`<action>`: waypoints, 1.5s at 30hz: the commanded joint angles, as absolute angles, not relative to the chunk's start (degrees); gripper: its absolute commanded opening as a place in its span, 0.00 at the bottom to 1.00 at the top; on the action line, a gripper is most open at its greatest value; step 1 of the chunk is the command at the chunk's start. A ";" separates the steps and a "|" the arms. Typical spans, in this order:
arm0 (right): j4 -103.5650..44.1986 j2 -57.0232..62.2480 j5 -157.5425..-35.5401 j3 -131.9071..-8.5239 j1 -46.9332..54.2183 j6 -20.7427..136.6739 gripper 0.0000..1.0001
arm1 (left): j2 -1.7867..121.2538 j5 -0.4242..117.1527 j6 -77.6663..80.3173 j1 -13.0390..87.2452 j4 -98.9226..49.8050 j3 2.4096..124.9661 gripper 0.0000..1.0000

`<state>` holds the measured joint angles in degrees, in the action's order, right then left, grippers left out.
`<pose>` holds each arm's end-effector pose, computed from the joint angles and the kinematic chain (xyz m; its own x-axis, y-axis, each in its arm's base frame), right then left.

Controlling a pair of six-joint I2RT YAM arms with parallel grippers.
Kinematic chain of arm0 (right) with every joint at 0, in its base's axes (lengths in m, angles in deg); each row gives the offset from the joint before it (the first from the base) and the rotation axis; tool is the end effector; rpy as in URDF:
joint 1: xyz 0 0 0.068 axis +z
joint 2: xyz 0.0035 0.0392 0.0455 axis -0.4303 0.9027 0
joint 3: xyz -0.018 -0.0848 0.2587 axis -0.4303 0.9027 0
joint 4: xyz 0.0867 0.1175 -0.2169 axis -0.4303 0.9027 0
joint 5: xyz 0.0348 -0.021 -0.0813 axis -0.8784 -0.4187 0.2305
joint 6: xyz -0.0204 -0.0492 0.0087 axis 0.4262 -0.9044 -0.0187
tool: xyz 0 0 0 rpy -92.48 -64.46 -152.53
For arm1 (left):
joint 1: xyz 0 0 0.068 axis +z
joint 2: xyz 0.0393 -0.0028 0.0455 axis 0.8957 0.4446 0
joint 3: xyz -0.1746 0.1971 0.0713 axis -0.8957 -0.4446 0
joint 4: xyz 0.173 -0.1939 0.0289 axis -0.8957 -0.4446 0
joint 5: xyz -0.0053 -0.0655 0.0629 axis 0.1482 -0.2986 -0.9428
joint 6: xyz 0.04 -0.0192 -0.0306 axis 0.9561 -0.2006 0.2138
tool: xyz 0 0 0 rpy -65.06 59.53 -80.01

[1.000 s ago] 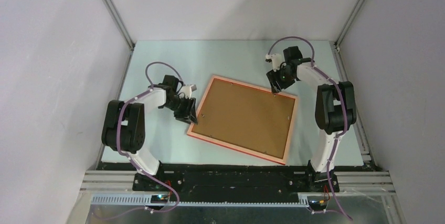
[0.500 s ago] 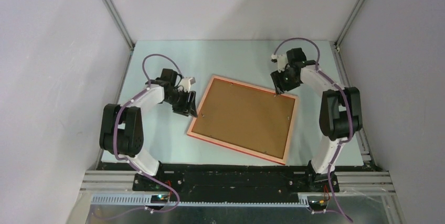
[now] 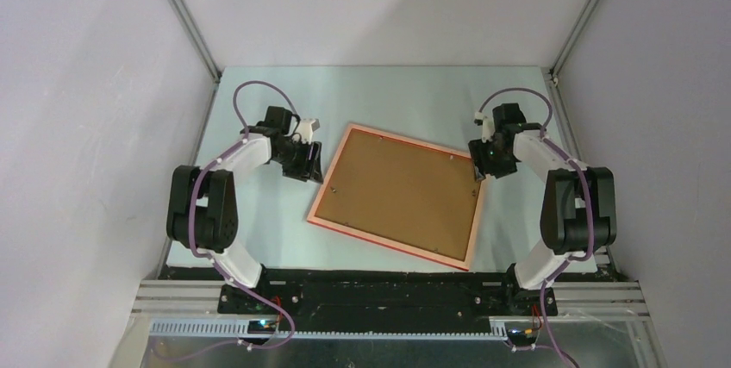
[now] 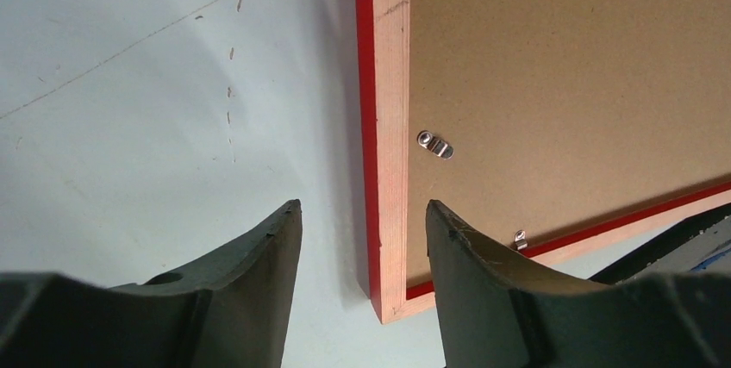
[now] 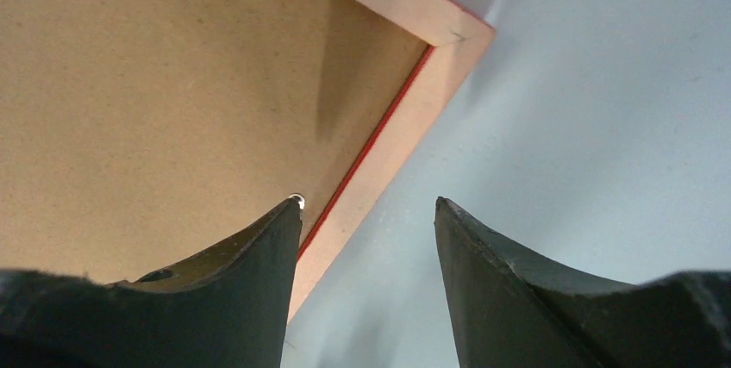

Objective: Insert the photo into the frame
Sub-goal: Adjust the photo frame at the center of the board, then install the photo frame at the center of the board.

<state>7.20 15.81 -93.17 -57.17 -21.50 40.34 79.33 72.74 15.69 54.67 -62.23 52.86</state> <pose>0.3178 0.0247 0.1968 -0.8979 -0.2501 -0.3624 -0.2689 0.9632 0.0016 0.3122 -0.0628 0.1907 -0.9090 0.1883 -0.3717 0.3227 0.8824 -0.3423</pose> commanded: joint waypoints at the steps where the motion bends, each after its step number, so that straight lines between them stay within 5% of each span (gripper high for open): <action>1: 5.74 16.71 -92.87 -57.31 -23.61 42.94 0.62 | 79.31 72.60 14.91 54.53 -60.58 54.09 0.59; 14: 4.64 23.33 -96.22 -59.94 -24.96 44.41 0.49 | 79.32 73.86 14.36 54.46 -59.80 53.12 0.59; 22: 5.34 26.92 -99.25 -64.10 -24.96 45.09 0.25 | 79.16 74.05 14.09 54.44 -59.49 52.68 0.59; 30: 6.51 32.61 -102.69 -71.61 -26.56 45.10 0.11 | 79.50 72.48 13.38 53.75 -59.06 52.78 0.61; 45: 4.97 36.33 -105.36 -76.72 -25.61 45.38 0.05 | 83.04 65.23 12.17 46.58 -58.38 53.51 0.67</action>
